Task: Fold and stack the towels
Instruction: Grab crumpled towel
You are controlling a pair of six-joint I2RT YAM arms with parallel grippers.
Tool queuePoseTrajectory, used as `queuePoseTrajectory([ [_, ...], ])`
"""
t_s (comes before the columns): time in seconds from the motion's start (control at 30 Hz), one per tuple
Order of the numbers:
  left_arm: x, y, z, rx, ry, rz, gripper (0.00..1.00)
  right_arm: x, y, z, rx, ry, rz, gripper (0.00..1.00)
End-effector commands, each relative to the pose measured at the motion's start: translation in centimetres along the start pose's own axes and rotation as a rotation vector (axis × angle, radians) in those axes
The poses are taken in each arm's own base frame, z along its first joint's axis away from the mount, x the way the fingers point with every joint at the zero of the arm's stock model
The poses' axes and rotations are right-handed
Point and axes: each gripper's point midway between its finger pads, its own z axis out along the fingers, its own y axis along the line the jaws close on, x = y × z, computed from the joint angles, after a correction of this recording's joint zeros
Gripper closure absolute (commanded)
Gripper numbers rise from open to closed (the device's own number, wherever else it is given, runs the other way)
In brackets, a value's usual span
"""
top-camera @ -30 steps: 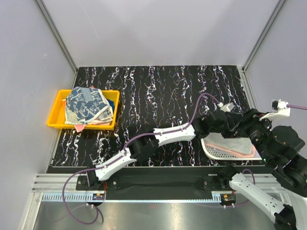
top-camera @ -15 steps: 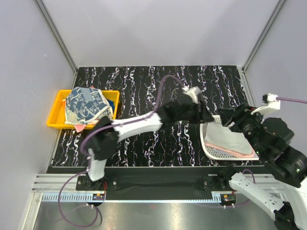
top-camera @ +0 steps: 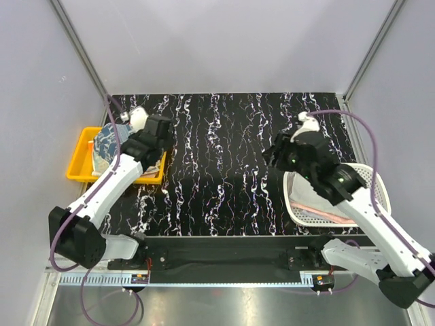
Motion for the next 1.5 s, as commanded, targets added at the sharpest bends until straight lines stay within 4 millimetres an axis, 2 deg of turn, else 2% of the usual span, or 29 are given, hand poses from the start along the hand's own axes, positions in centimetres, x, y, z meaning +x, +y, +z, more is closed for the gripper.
queuePoseTrajectory([
  [0.0,-0.7,9.2,1.1,-0.342,-0.041,0.041,0.27,0.2,2.3,2.0,-0.097,0.011,0.015,0.39],
  [0.13,-1.1,12.7,2.8,-0.467,-0.045,0.002,0.27,2.0,2.4,4.1,-0.099,0.070,0.009,0.39],
  [0.2,-1.5,13.8,3.7,-0.500,-0.040,-0.032,0.27,2.7,2.1,4.6,-0.092,0.089,0.006,0.39],
  [0.43,-0.8,15.1,6.3,-0.561,0.020,-0.054,0.30,3.6,1.1,5.0,-0.058,0.097,-0.001,0.39],
  [0.63,-1.1,14.8,7.0,-0.540,0.020,-0.062,0.49,3.9,0.7,5.0,-0.047,0.096,-0.003,0.39],
  [0.8,-1.5,14.5,7.2,-0.523,0.019,-0.049,0.84,4.1,0.6,5.0,-0.047,0.102,-0.004,0.39],
  [0.9,-1.4,14.5,7.5,-0.517,0.026,-0.049,0.94,4.1,0.6,5.0,-0.048,0.100,-0.006,0.39],
  [0.93,-1.3,14.3,7.5,-0.507,0.033,-0.050,0.92,4.2,0.5,5.0,-0.046,0.103,-0.004,0.39],
  [1.03,-1.0,14.5,7.4,-0.505,0.039,-0.050,0.69,4.3,0.5,5.0,-0.049,0.105,-0.002,0.39],
  [1.13,-1.2,14.2,7.4,-0.475,0.022,-0.058,0.66,4.3,0.5,5.0,-0.050,0.104,0.000,0.39],
  [1.17,-1.1,14.5,7.5,-0.485,0.027,-0.055,0.62,4.4,0.6,5.0,-0.052,0.107,-0.003,0.39],
  [1.3,-0.7,14.7,7.9,-0.498,0.042,-0.050,0.60,4.5,0.7,5.1,-0.058,0.110,-0.002,0.39],
  [1.37,-0.5,15.0,8.0,-0.502,0.044,-0.059,0.63,4.5,0.7,5.0,-0.058,0.110,-0.002,0.39],
  [1.4,-0.3,15.0,8.1,-0.500,0.044,-0.063,0.67,4.4,0.6,4.9,-0.059,0.107,-0.001,0.39],
  [1.47,-0.2,15.1,8.2,-0.500,0.045,-0.070,0.80,4.5,0.6,4.9,-0.058,0.110,-0.004,0.39],
])
